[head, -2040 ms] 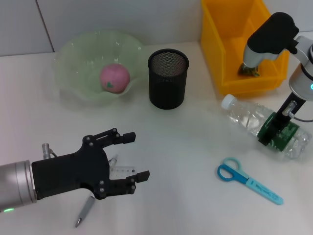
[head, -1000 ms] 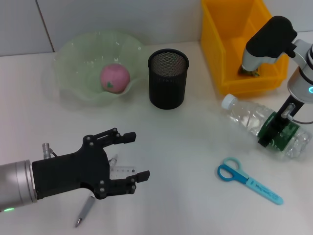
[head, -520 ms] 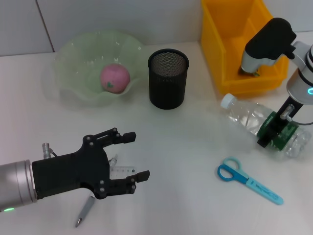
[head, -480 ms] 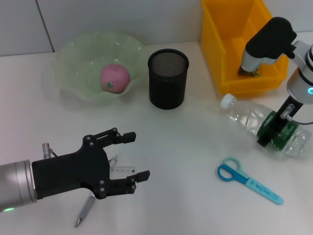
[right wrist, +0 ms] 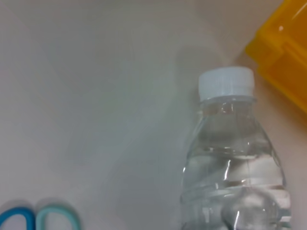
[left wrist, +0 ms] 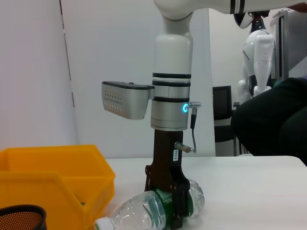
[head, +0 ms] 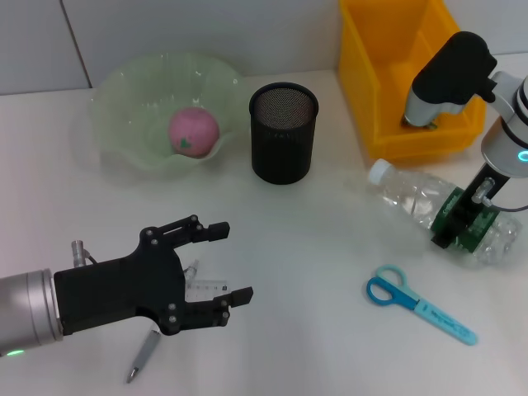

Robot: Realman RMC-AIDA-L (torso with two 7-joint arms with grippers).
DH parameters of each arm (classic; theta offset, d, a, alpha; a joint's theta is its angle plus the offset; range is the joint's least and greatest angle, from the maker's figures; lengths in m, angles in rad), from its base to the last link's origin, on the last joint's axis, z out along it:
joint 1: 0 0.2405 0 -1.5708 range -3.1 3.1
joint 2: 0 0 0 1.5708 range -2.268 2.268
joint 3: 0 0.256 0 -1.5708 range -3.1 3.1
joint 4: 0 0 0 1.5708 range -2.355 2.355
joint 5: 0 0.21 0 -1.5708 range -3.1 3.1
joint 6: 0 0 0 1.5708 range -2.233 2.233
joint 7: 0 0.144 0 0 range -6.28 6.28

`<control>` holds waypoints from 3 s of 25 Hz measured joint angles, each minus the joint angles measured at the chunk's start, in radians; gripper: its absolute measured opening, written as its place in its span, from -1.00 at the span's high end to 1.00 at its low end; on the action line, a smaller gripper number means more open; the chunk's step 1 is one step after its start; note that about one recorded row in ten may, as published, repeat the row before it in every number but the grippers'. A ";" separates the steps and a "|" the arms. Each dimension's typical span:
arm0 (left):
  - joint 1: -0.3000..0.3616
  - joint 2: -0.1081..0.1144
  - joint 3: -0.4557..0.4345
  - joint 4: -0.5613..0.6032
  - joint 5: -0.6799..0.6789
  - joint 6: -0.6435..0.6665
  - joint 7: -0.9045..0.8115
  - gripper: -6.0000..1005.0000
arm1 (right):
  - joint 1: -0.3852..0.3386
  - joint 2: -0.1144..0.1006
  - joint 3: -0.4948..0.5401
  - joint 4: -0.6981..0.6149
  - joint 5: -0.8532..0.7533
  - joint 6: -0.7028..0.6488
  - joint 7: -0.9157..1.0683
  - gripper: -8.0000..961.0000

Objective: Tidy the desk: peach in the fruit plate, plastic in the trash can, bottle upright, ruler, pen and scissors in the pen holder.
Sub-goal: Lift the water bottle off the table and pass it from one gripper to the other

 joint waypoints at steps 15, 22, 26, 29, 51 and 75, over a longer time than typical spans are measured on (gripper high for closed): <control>-0.003 0.000 0.000 0.000 -0.003 0.006 -0.001 -0.64 | -0.101 0.023 0.009 -0.150 0.086 0.007 -0.062 -0.61; 0.003 0.001 -0.001 0.000 -0.026 0.008 0.003 -0.64 | -0.176 0.032 0.032 -0.277 0.211 -0.036 -0.110 -0.61; 0.009 0.002 -0.002 0.000 -0.060 0.010 0.007 -0.64 | -0.225 0.032 0.087 -0.344 0.339 -0.080 -0.183 -0.61; 0.017 0.001 -0.002 0.000 -0.102 0.014 0.006 -0.64 | -0.254 0.033 0.114 -0.364 0.405 -0.101 -0.230 -0.61; -0.005 0.008 -0.019 -0.232 -0.515 0.167 -0.021 -0.64 | -0.330 0.034 0.198 -0.077 0.959 -0.094 -0.939 -0.61; -0.029 0.004 -0.032 -0.261 -0.472 0.167 -0.069 -0.64 | -0.324 0.035 0.215 0.130 1.172 -0.148 -1.223 -0.61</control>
